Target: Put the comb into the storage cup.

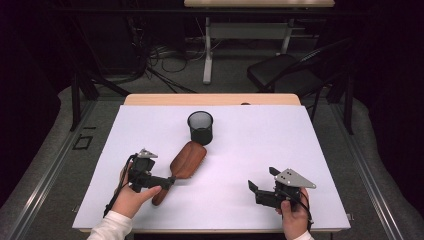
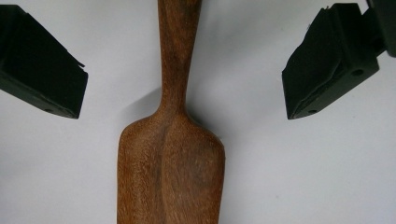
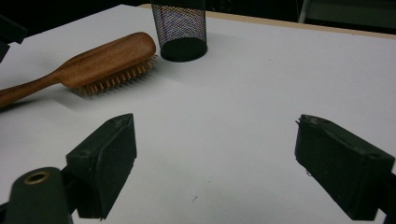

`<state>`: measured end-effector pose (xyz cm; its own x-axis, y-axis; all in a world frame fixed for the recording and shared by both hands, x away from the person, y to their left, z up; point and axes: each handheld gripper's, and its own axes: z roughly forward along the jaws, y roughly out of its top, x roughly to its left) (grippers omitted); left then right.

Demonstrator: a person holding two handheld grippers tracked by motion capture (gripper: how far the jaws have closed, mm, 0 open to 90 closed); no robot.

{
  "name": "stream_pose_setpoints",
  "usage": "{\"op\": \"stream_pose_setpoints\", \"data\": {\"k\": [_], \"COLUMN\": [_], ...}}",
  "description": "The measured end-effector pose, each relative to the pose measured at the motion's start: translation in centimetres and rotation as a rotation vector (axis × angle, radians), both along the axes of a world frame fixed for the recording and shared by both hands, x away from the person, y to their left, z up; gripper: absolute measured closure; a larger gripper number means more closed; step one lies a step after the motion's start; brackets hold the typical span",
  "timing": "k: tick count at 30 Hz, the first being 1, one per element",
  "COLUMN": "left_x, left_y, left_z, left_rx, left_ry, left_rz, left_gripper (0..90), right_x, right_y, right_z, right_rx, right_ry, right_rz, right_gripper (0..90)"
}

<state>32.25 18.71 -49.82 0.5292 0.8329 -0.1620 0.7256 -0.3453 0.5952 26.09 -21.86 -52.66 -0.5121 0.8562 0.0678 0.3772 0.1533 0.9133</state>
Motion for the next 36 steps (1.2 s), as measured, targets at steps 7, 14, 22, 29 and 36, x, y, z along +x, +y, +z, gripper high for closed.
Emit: {"op": "stream_pose_setpoints", "data": {"k": [7,14,22,29,36], "left_x": [0.2,0.4,0.5,0.4,0.3], "left_y": [-0.3,-0.8,-1.7,-2.3,-2.6], "left_z": [0.8,1.0,0.7,0.6,0.5], "left_rx": [0.04,0.094,0.144,0.171,0.175], "left_ry": [0.017,0.048,0.089,0.107,0.138], "left_rz": [-0.016,-0.051,-0.082,-0.106,-0.121], "left_gripper": [0.3,0.3,0.3,0.4,0.8], "right_x": [0.0,0.0,0.0,0.0,0.0], "right_y": [0.0,0.0,0.0,0.0,0.1], "right_z": [0.0,0.0,0.0,0.0,0.0], "right_rx": [0.001,-0.003,-0.001,-0.001,-0.002], "right_ry": [0.0,0.0,-0.001,-0.001,0.002], "right_rz": [0.001,0.001,0.0,0.0,0.002], "right_gripper": [12.5,12.4,12.4,12.4,12.5]}}
